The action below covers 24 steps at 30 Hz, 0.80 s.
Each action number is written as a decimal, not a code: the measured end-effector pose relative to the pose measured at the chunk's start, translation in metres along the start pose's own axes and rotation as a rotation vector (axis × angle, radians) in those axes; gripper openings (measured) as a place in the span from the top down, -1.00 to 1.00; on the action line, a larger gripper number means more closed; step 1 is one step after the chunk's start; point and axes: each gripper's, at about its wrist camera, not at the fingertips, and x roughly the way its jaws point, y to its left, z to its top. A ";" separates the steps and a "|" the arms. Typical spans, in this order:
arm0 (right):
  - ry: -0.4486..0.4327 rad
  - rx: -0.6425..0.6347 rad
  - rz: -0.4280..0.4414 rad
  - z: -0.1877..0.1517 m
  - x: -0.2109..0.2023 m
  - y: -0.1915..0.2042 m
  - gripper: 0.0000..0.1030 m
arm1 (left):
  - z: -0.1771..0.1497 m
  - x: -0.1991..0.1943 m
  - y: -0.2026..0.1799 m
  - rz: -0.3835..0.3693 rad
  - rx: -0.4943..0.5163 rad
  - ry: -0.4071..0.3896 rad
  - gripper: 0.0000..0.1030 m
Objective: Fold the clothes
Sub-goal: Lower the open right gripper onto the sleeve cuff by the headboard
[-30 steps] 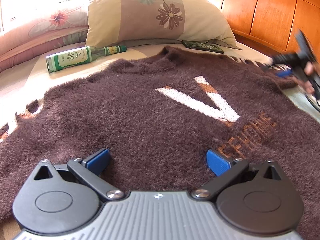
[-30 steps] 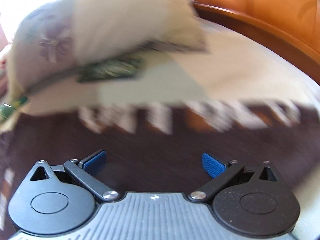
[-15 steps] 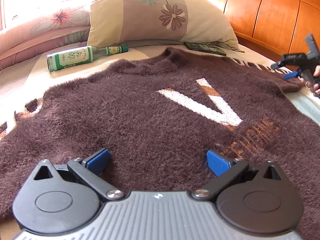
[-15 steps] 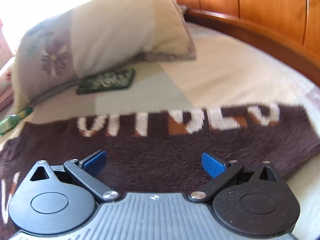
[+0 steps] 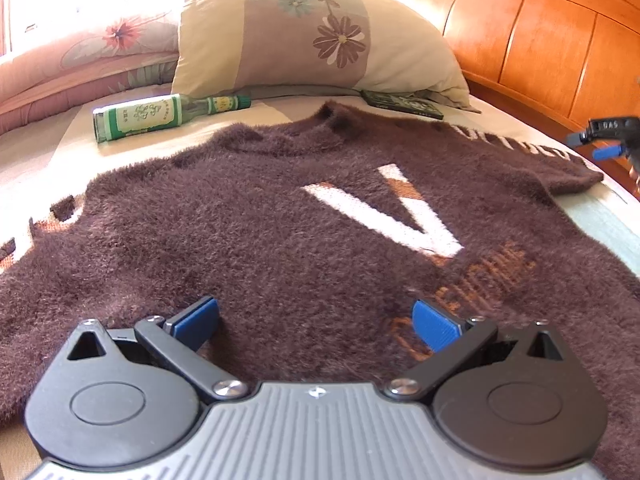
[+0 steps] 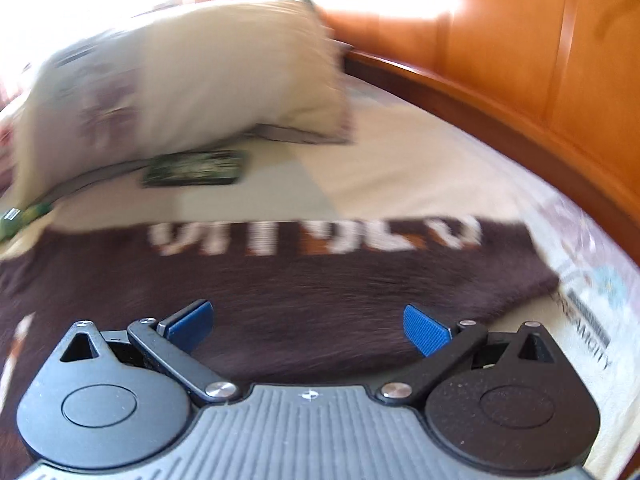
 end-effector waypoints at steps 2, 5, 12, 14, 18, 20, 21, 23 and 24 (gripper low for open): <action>-0.024 -0.084 0.015 -0.001 -0.020 0.025 -1.00 | -0.002 -0.006 -0.003 -0.006 0.016 -0.007 -0.99; -0.054 -0.177 0.036 -0.008 -0.041 0.058 -1.00 | -0.006 -0.014 -0.005 -0.009 0.027 -0.016 -0.99; -0.052 -0.290 0.128 -0.030 -0.074 0.123 -1.00 | -0.006 -0.033 0.001 -0.013 0.000 -0.048 -0.99; -0.034 -0.296 0.153 -0.043 -0.077 0.136 -1.00 | -0.005 -0.038 0.004 -0.016 -0.023 -0.062 -0.99; 0.041 -0.292 0.190 -0.085 -0.075 0.150 -1.00 | -0.003 -0.043 0.004 -0.036 -0.031 -0.077 -0.99; 0.076 -0.305 0.193 -0.107 -0.074 0.154 -1.00 | -0.003 -0.043 0.001 -0.028 -0.015 -0.078 -0.99; 0.091 -0.313 0.195 -0.118 -0.074 0.156 -1.00 | -0.003 -0.043 0.001 -0.025 -0.009 -0.077 -0.99; 0.113 -0.331 0.199 -0.139 -0.077 0.159 -1.00 | -0.004 -0.042 -0.001 -0.022 -0.004 -0.073 -0.99; 0.121 -0.342 0.197 -0.149 -0.080 0.159 -1.00 | -0.004 -0.042 -0.002 -0.021 -0.005 -0.071 -0.99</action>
